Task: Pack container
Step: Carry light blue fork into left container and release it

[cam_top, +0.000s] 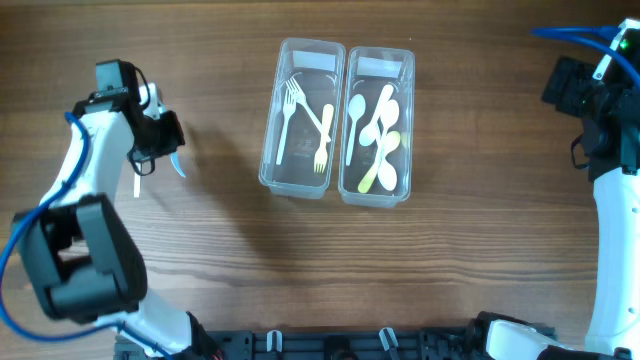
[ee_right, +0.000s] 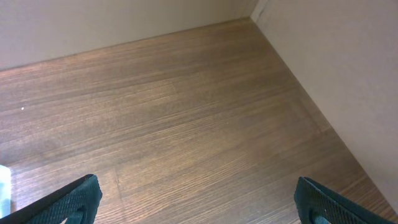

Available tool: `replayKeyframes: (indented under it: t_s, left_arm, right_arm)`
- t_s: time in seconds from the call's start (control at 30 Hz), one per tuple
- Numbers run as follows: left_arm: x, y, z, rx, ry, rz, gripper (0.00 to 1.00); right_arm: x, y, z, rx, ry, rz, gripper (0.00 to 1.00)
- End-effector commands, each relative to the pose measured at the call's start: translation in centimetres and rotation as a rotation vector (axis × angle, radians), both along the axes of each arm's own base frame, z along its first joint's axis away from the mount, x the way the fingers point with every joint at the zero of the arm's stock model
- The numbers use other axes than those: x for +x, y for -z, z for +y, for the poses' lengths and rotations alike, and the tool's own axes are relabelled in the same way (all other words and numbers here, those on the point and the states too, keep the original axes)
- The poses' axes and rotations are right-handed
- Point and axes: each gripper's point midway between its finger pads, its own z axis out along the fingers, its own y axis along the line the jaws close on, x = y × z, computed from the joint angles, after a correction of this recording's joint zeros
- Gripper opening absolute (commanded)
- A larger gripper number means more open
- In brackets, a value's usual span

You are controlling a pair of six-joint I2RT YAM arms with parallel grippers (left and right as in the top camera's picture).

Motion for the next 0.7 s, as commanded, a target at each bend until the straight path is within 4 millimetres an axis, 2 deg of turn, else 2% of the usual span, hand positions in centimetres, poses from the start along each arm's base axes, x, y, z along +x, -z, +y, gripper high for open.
replayKeyframes:
  t_s: [0.0, 0.13, 0.4, 0.5, 0.67]
  left_arm:
    - [-0.2, -3.8, 0.0, 0.010, -0.021, -0.085, 0.04]
    - [-0.9, -4.0, -0.4, -0.005, -0.018, -0.067, 0.04]
    - [-0.7, -4.8, -3.3, -0.117, -0.029, -0.082, 0.04]
    - [0.1, -7.2, -6.7, -0.219, 0.013, -0.160, 0.04]
    - [0.5, -13.2, -13.6, -0.275, 0.234, -0.359, 0.04]
  right_arm:
    - [0.0, -1.0, 0.1, 0.004, -0.001, -0.031, 1.00]
    - [0.0, -1.0, 0.1, 0.004, -0.001, -0.031, 1.00]
    - [0.0, -1.0, 0.1, 0.004, -0.001, -0.031, 1.00]
    - [0.0, -1.0, 0.1, 0.005, -0.001, -0.031, 1.00]
    - [0.0, -1.0, 0.1, 0.005, -0.001, -0.031, 1.00]
